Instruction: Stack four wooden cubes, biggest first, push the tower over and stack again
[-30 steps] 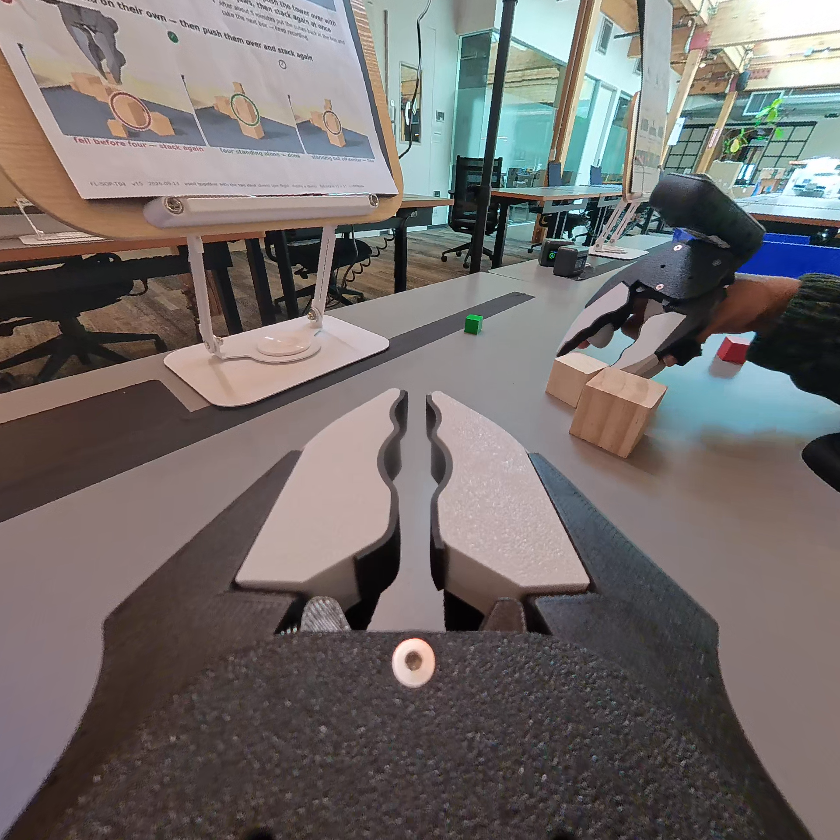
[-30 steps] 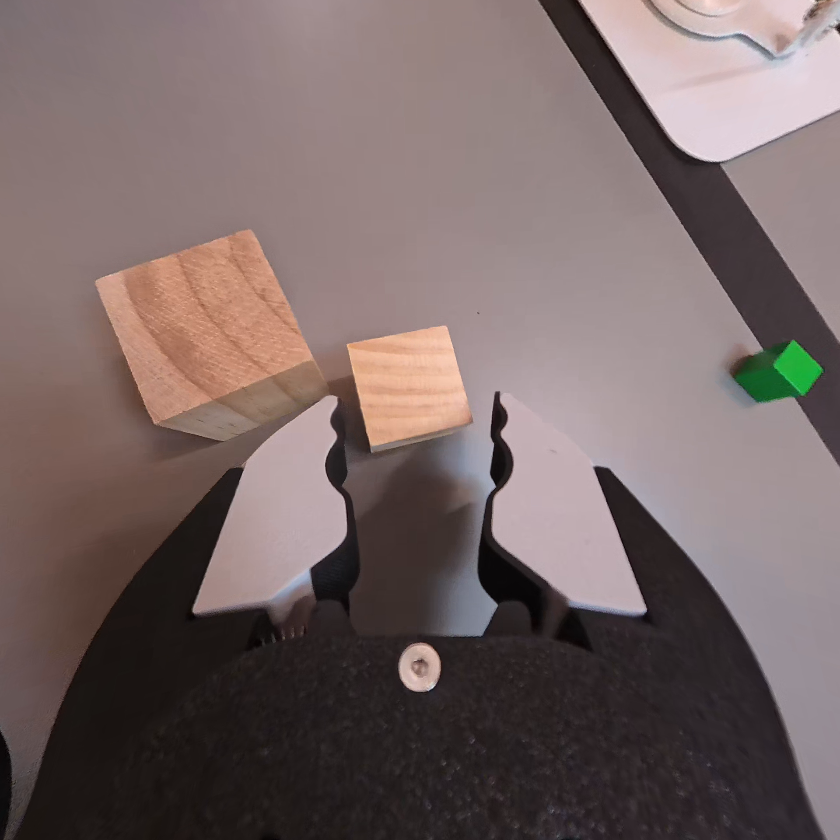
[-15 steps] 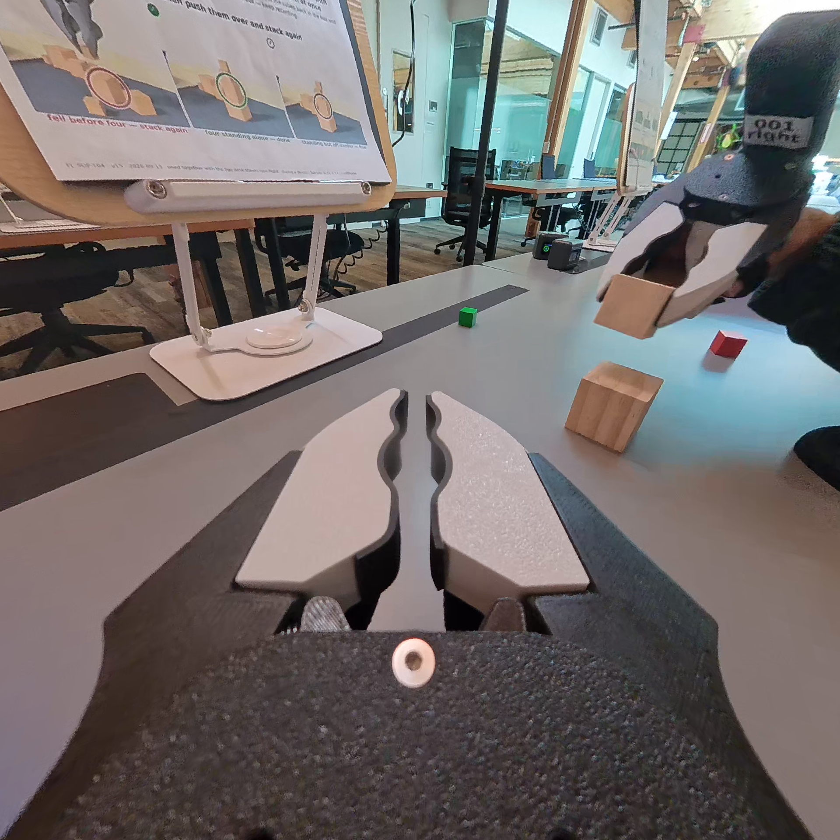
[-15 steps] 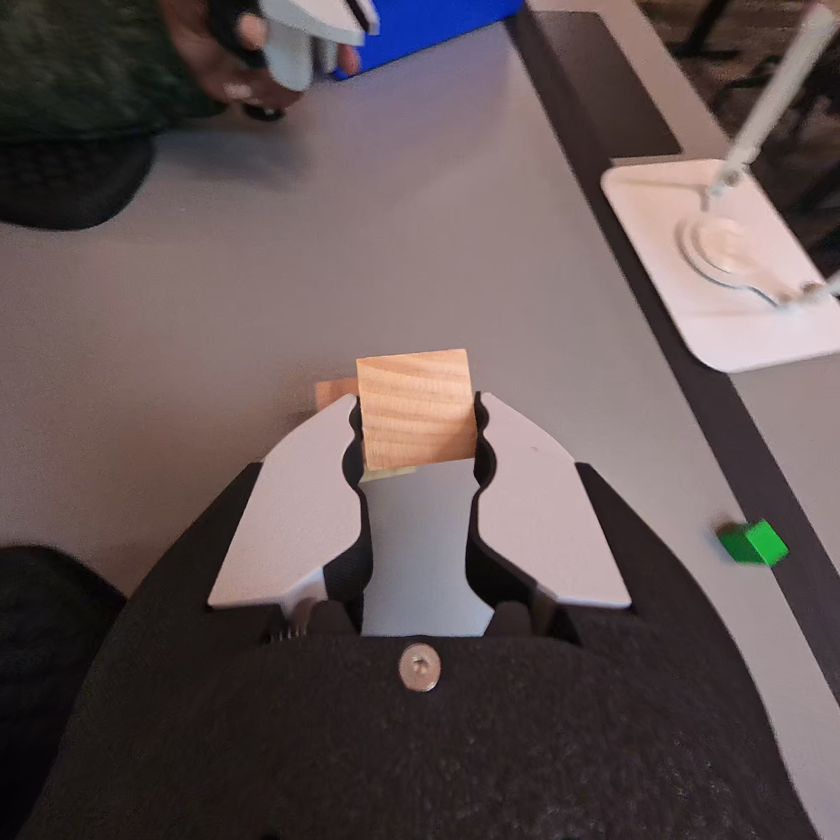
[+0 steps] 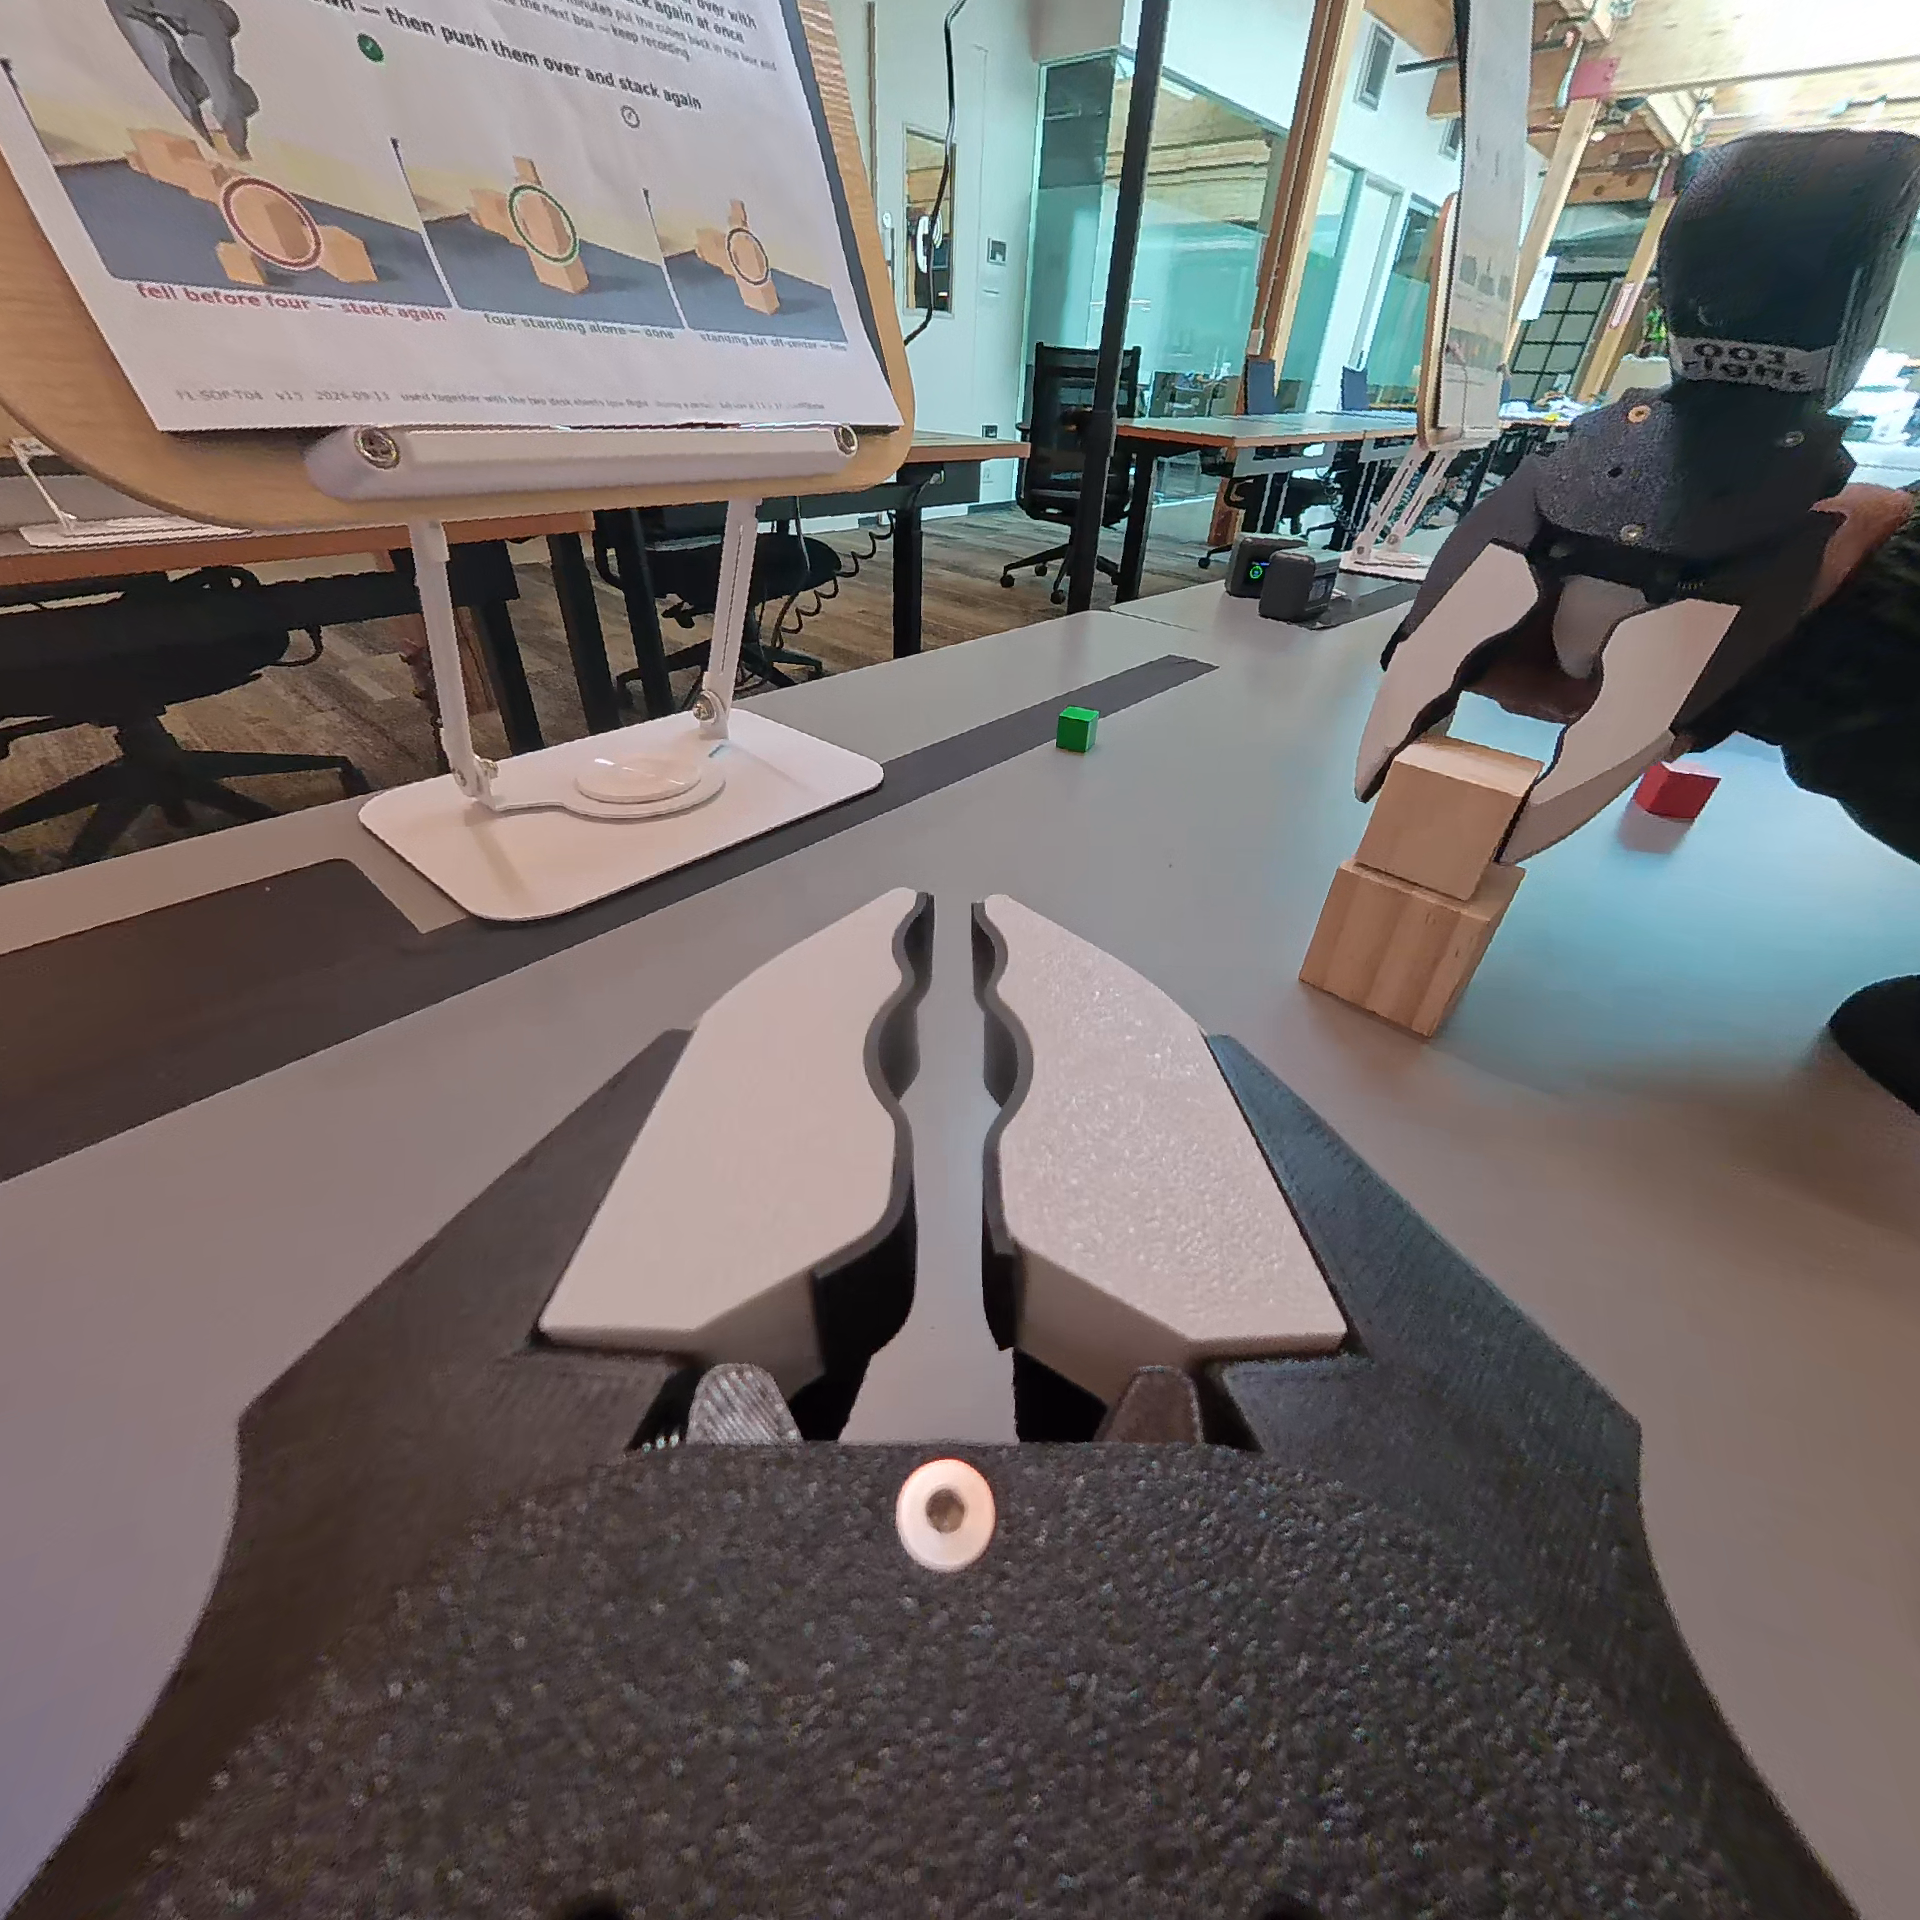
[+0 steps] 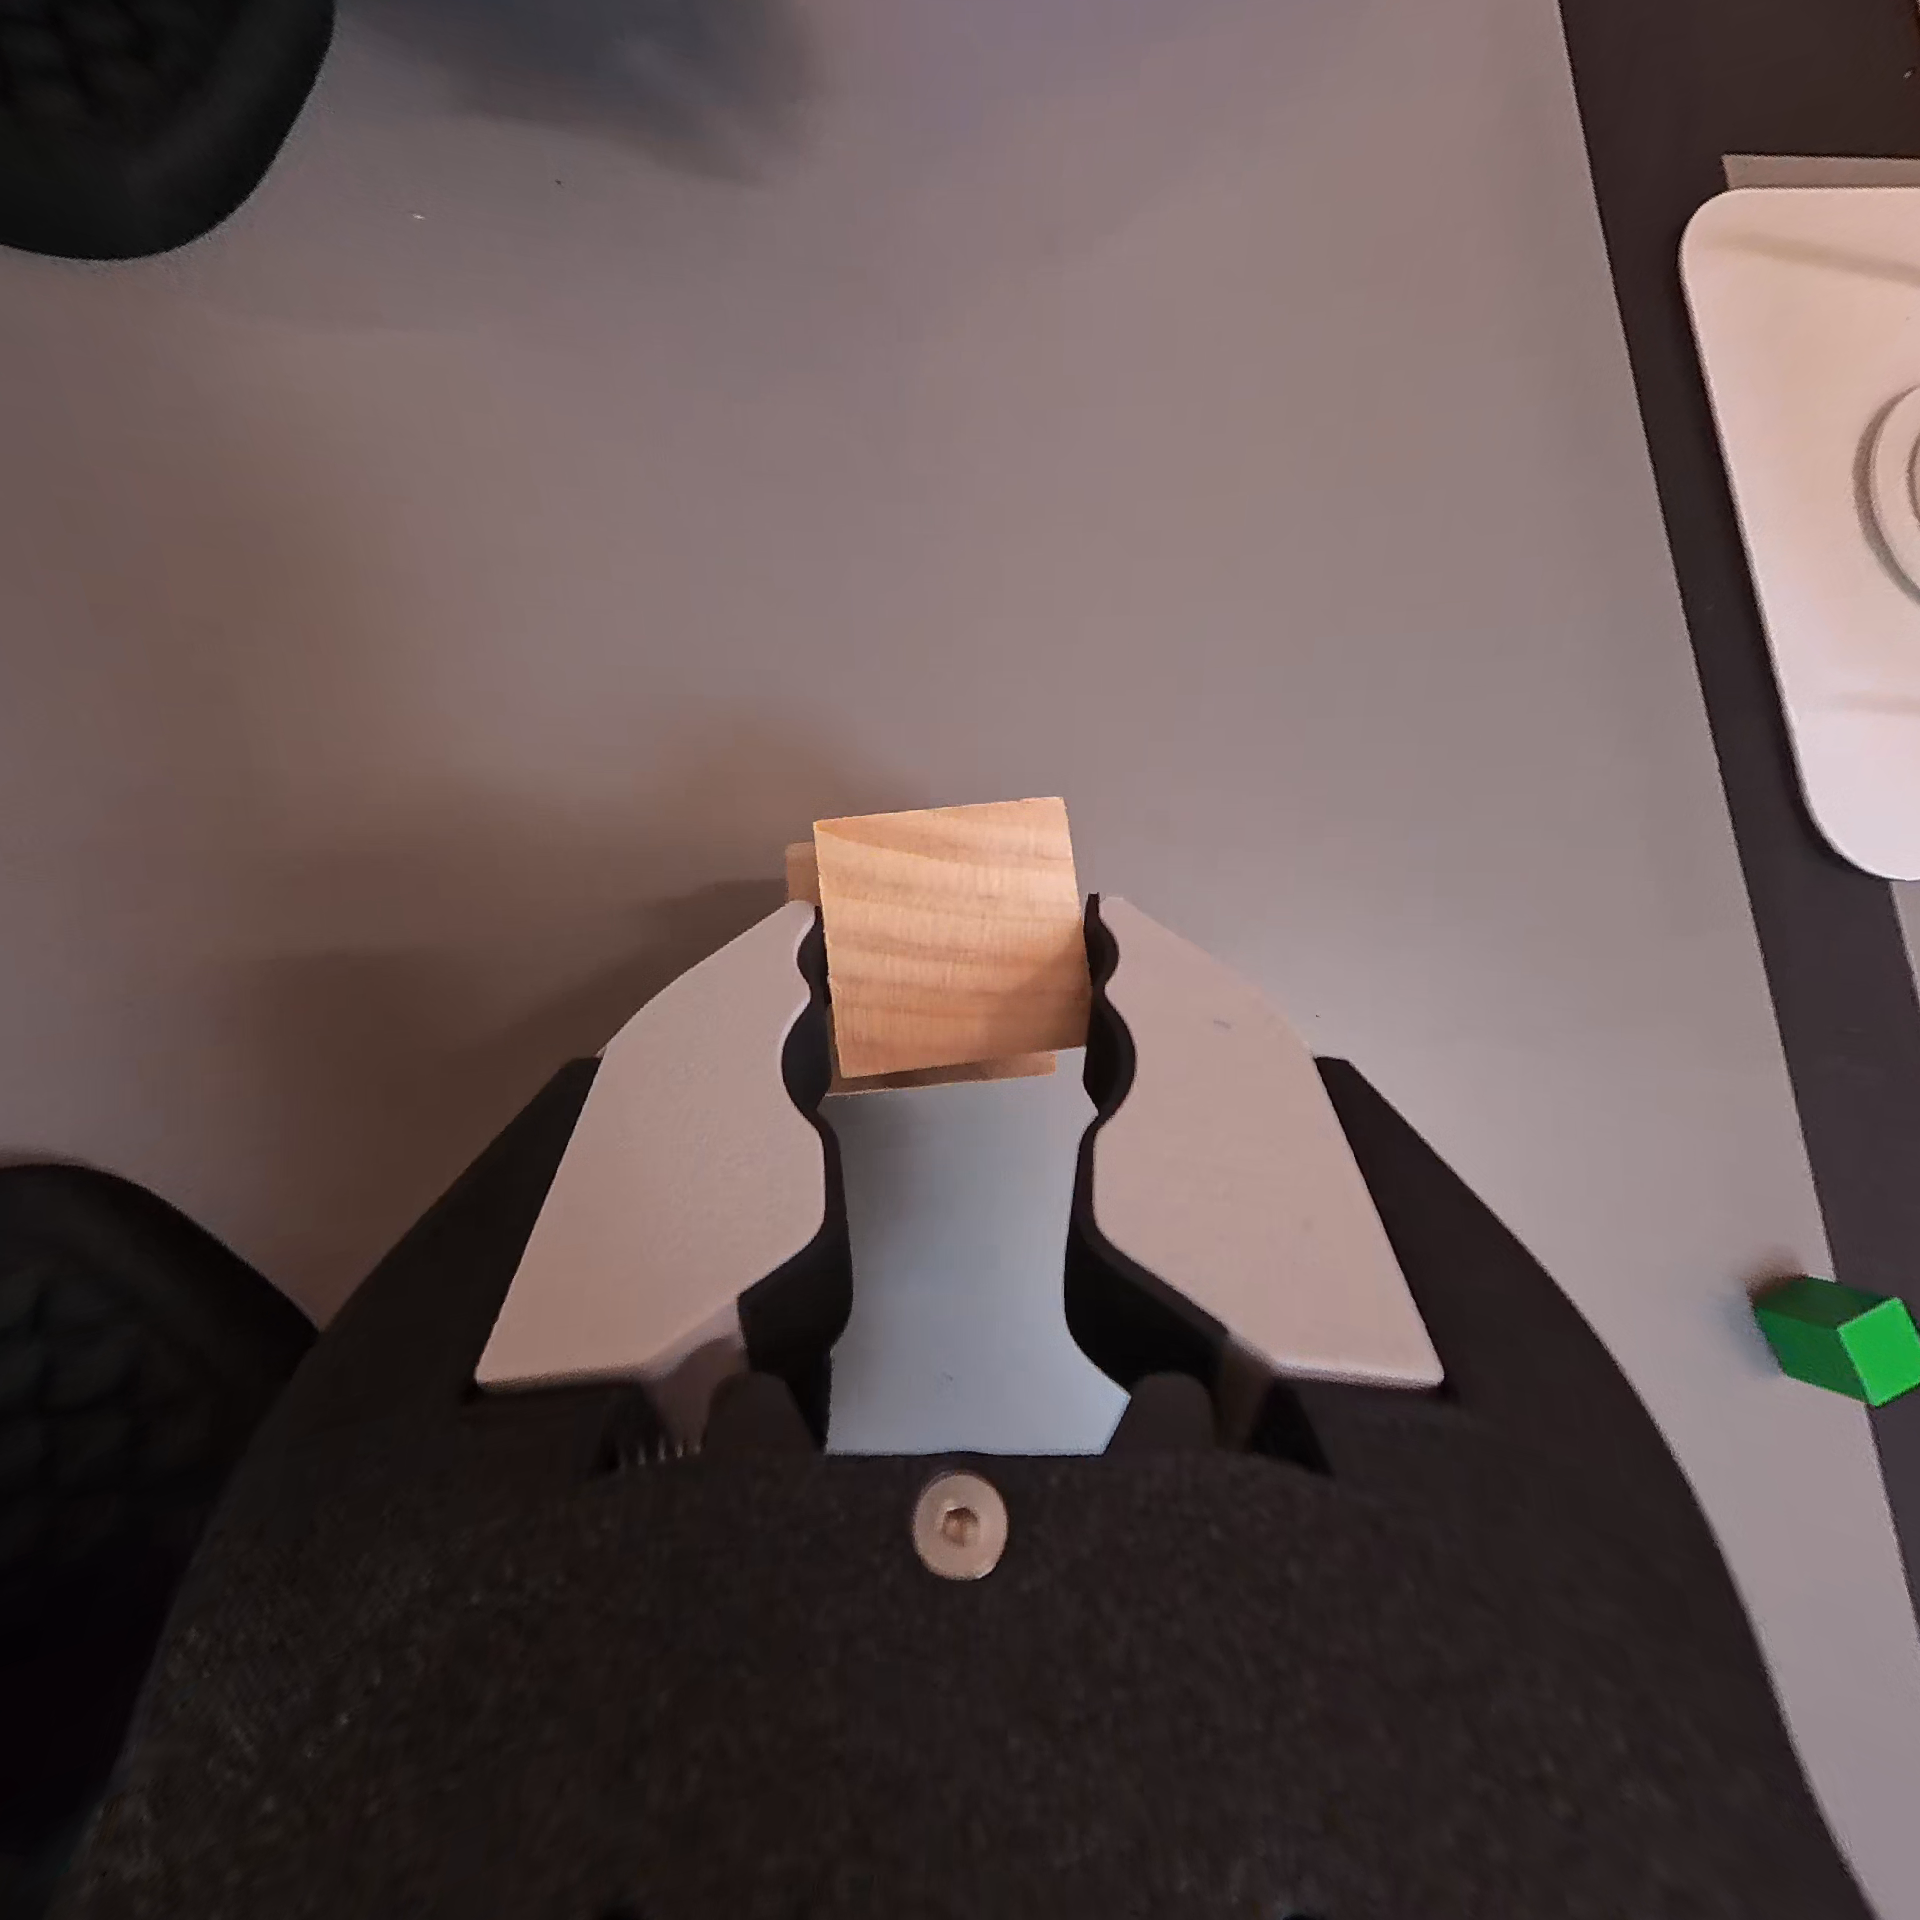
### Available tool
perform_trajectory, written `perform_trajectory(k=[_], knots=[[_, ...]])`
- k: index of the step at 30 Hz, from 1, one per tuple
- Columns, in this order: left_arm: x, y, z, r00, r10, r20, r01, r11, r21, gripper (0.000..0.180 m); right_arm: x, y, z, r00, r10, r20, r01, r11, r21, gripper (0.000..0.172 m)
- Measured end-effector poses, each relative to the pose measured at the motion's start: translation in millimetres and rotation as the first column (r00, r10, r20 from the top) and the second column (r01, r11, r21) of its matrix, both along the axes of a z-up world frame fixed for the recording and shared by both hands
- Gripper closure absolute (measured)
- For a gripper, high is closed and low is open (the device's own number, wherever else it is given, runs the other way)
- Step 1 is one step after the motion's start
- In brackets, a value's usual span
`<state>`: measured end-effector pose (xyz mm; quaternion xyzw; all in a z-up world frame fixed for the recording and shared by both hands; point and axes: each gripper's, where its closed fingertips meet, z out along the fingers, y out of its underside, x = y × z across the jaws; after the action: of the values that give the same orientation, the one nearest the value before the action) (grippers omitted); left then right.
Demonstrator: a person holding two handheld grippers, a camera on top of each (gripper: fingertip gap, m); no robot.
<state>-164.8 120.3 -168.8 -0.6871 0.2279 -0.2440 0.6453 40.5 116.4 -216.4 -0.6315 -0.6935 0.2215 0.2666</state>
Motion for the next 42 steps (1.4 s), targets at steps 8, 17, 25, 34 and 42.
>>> perform_trajectory(k=[8, 17, 25, 34, 42], knots=[[0, 0, 2, 1.000, 0.000, 0.002, 0.000, 1.000, 0.004, 0.174, -1, -4, -1, 1.000, -0.010, -0.009, 0.010, 1.000, -0.006, 0.125], [-1, 0, 2, 1.000, 0.002, 0.002, -0.002, 1.000, 0.004, 0.174, -1, -4, -1, 0.999, -0.031, -0.018, 0.031, 0.999, -0.013, 0.125], [-1, 0, 2, 1.000, 0.001, 0.002, -0.001, 1.000, 0.005, 0.174, -2, -4, -1, 0.998, -0.051, -0.026, 0.051, 0.999, -0.021, 0.125], [-2, -1, 5, 1.000, 0.005, 0.008, -0.005, 1.000, 0.012, 0.174, 19, 11, 45, 0.968, -0.153, -0.198, 0.156, 0.988, 0.000, 0.117], [-1, -1, 5, 1.000, -0.003, 0.017, 0.003, 1.000, 0.011, 0.174, 138, 8, 97, 0.846, -0.393, -0.361, 0.435, 0.900, 0.038, 0.119]])
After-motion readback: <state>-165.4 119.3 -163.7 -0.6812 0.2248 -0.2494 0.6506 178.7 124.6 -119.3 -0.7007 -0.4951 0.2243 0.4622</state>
